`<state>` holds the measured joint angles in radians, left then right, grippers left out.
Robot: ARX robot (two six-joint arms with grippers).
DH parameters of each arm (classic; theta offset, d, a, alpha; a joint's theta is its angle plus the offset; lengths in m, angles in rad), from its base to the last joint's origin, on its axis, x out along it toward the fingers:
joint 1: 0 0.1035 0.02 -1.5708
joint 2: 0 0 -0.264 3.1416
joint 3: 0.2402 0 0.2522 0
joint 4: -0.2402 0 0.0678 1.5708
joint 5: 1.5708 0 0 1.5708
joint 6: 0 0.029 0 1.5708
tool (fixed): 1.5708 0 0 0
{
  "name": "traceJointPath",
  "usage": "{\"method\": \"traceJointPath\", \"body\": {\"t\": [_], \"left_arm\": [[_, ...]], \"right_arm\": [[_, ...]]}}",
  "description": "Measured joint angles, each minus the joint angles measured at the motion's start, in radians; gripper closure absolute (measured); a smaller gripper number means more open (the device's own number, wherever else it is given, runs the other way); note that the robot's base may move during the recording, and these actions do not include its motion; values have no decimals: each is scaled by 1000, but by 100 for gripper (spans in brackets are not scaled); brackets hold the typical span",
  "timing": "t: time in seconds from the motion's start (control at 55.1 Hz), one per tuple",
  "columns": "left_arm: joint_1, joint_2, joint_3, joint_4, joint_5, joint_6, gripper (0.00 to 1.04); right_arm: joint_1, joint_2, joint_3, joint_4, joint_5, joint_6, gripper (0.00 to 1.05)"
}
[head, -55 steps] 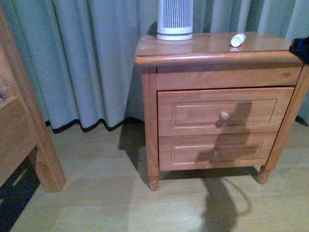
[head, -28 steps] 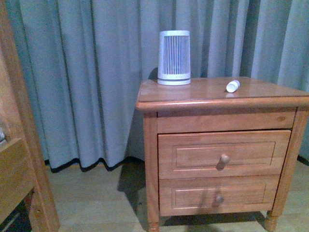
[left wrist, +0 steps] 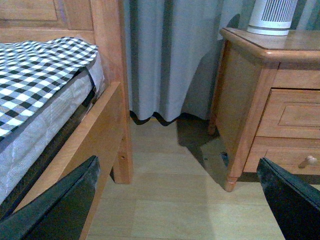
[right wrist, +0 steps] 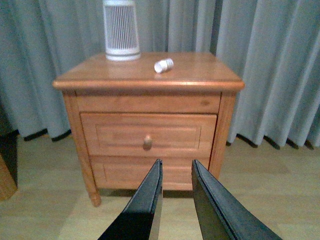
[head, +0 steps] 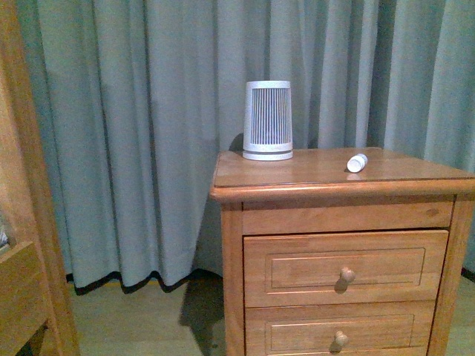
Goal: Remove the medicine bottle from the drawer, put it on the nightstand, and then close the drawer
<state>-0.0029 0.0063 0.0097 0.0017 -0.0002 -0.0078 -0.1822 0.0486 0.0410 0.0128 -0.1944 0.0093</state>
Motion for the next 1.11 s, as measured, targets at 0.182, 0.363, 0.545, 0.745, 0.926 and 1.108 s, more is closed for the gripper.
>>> {"method": "traceJointPath", "body": {"t": [0.182,0.363,0.545,0.745,0.926,1.108], "left_arm": [[0,0,0,-1,0,1,7],[0,0,0,-1,0,0,7],[0,0,0,-1,0,0,7],[0,0,0,-1,0,0,7],[0,0,0,-1,0,0,7],[0,0,0,-1,0,0,7]], "right_arm": [[-141,11,-27,55,-147,-2,82],[-123,8,-27,43,-112,-5,69],[-121,8,-27,43,-108,-5,36],[-121,8,-27,43,-108,-5,1],[-121,8,-27,43,-108,-5,0],[-121,8,-27,43,-108,-5,0]]}}
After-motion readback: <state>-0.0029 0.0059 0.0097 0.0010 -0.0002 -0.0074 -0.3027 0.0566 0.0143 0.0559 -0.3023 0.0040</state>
